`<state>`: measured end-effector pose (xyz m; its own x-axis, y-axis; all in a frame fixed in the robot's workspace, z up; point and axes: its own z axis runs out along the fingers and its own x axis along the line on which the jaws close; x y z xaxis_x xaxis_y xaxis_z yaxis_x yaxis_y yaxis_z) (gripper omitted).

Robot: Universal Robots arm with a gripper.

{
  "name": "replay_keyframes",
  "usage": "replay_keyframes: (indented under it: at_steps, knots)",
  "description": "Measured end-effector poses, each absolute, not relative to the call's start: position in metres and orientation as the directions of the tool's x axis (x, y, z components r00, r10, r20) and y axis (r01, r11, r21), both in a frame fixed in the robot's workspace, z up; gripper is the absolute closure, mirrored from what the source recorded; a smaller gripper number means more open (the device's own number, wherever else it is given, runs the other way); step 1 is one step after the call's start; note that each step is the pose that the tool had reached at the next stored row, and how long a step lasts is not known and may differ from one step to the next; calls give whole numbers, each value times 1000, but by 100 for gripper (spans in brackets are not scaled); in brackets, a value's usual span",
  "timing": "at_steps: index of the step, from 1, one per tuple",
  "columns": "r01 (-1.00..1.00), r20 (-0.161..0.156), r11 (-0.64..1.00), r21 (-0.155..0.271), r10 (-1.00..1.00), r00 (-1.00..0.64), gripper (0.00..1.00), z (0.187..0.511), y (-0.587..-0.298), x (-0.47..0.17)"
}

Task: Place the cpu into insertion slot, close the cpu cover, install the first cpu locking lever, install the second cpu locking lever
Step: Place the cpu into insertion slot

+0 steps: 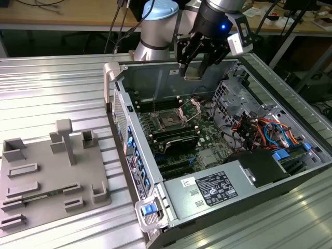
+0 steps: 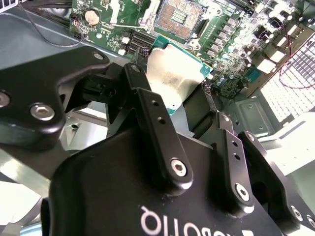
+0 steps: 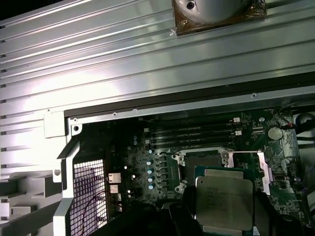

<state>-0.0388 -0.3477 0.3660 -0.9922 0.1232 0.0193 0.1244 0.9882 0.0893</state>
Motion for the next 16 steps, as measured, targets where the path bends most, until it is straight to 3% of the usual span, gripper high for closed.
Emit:
replay_keyframes:
  at_steps: [16]
  knots:
    - [175, 19, 981, 89, 174, -985, 45, 366, -348, -43]
